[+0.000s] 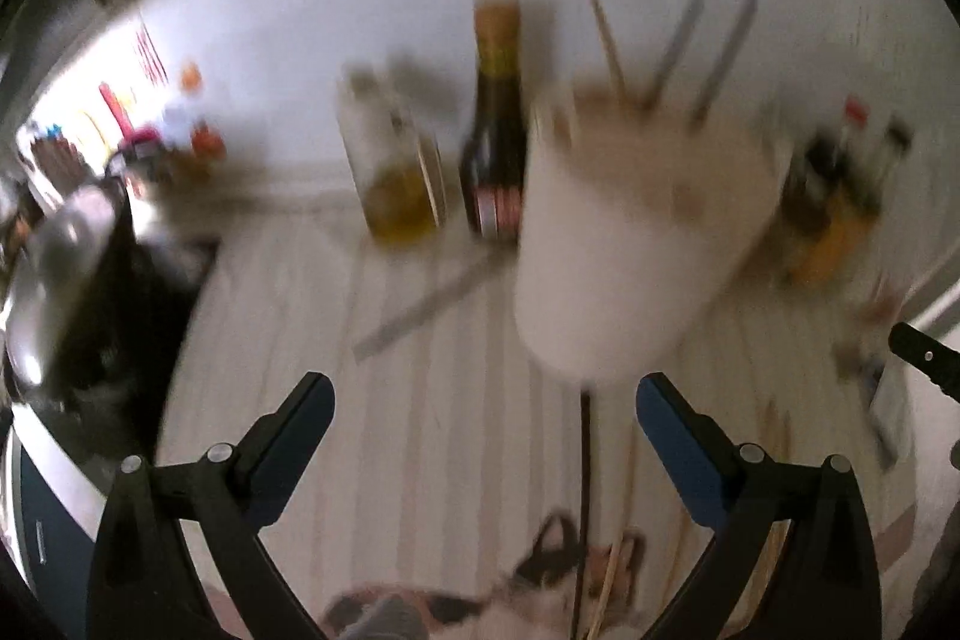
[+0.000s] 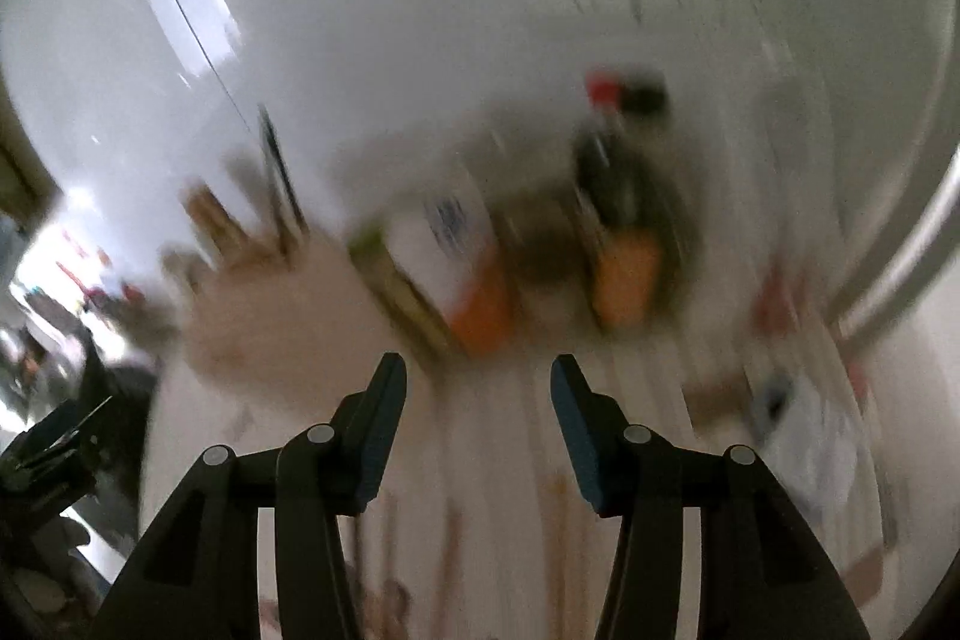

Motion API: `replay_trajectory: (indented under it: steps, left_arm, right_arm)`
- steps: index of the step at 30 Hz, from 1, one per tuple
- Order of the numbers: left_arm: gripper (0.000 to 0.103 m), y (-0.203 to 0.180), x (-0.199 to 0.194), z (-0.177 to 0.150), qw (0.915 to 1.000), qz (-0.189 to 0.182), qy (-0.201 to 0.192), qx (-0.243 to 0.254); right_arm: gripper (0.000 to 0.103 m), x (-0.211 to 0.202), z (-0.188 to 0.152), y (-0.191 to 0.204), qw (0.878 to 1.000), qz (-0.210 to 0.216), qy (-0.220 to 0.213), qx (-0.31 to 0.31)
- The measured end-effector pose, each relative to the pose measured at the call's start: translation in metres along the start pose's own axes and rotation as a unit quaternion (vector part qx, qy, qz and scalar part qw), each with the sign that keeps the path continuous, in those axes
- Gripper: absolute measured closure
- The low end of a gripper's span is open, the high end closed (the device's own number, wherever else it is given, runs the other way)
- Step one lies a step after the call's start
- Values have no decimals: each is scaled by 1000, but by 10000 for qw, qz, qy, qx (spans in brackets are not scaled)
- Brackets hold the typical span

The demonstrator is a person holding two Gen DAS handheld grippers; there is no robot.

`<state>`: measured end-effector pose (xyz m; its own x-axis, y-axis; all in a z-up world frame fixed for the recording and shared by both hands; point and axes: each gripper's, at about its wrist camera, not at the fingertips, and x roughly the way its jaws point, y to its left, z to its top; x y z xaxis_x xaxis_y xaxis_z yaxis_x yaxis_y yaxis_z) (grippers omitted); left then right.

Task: Organize utensils
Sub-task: 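Grasp a dark chopstick with left tool while right tool grasps a light wooden chopstick, then slide both held chopsticks off the cloth and lift them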

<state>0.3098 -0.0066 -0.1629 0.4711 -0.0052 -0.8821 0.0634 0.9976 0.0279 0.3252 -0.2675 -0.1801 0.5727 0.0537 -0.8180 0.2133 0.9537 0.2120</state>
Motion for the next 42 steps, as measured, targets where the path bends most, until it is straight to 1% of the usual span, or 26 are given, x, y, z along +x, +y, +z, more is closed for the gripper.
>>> replay_trajectory:
  steps: [3, 6, 7, 8, 9, 10, 11, 14, 16, 17, 18, 19, 20, 21, 22, 23, 26, 27, 28, 29, 30, 31, 32, 34, 40, 42]
  left_arm:
    - [0, -14, 33, -29, 9985, 125, 522, 89]
    - [1, -28, 66, -54, 9951, 172, 944, 243]
    - [3, -30, 72, -58, 9944, 181, 1009, 266]
    - [10, -33, 84, -64, 9928, 192, 1148, 288]
    - [19, -36, 93, -68, 9914, 146, 1269, 299]
    - [24, -39, 99, -70, 9904, 123, 1342, 309]
    - [32, -41, 107, -72, 9891, 111, 1437, 303]
    - [38, -50, 128, -77, 9866, 99, 1570, 425]
    - [40, -55, 132, -78, 9873, -19, 1521, 449]
    - [42, -58, 134, -78, 9865, -6, 1557, 516]
    - [51, -61, 134, -78, 9873, -41, 1491, 537]
    - [55, -61, 134, -79, 9874, -86, 1481, 548]
    - [66, -62, 134, -78, 9873, -194, 1478, 553]
    - [84, -61, 133, -79, 9873, -274, 1463, 547]
    - [92, -60, 132, -79, 9874, -257, 1457, 553]
    - [98, -56, 131, -81, 9874, -175, 1468, 560]
    - [98, -40, 129, -86, 9878, -35, 1485, 461]
    - [98, -33, 126, -90, 9878, 1, 1500, 422]
    - [98, -28, 123, -95, 9875, 37, 1521, 400]
    - [98, -24, 121, -98, 9871, 80, 1549, 390]
    - [98, -20, 118, -105, 9863, 93, 1611, 345]
    - [98, -17, 115, -110, 9857, 111, 1656, 285]
    - [98, -16, 113, -115, 9854, 126, 1678, 259]
    - [98, -13, 107, -125, 9845, 105, 1743, 180]
    - [99, -5, 99, -134, 9833, 26, 1821, 65]
    - [99, -4, 99, -133, 9828, 2, 1847, 68]
  right_arm:
    - [51, 26, -36, -25, 9984, -111, 530, 173]
    - [51, 51, -63, -43, 9948, -45, 972, 315]
    - [57, 57, -69, -46, 9937, -2, 1068, 346]
    - [65, 64, -77, -50, 9918, 85, 1211, 398]
    - [68, 71, -82, -52, 9900, 118, 1342, 429]
    - [69, 78, -88, -55, 9882, 157, 1451, 455]
    - [70, 82, -92, -56, 9873, 203, 1507, 467]
    - [70, 95, -99, -49, 9843, 305, 1683, 443]
    - [70, 106, -102, -39, 9822, 387, 1791, 414]
    - [70, 112, -102, -32, 9811, 431, 1839, 415]
    - [70, 115, -103, -26, 9805, 455, 1868, 415]
    - [70, 120, -103, -20, 9798, 464, 1901, 401]
    - [70, 127, -104, -12, 9792, 488, 1935, 371]
    - [70, 132, -104, -7, 9788, 511, 1952, 351]
    - [70, 138, -105, 0, 9786, 490, 1977, 300]
    - [70, 142, -104, 5, 9786, 465, 1988, 267]
    - [70, 155, -106, 21, 9772, 367, 2091, 89]
    - [69, 159, -108, 26, 9765, 261, 2139, -14]
    - [70, 158, -109, 33, 9782, 123, 2061, -202]
    - [72, 159, -110, 40, 9774, -11, 2075, -406]
    - [74, 159, -111, 44, 9758, -154, 2094, -607]
    - [86, 158, -113, 47, 9736, -282, 2103, -844]
    - [92, 156, -116, 46, 9710, -314, 2155, -988]
    - [95, 152, -119, 40, 9652, -323, 2322, -1156]
    - [96, 132, -138, 15, 9489, -341, 2749, -1511]
    - [96, 129, -140, 11, 9482, -300, 2787, -1497]
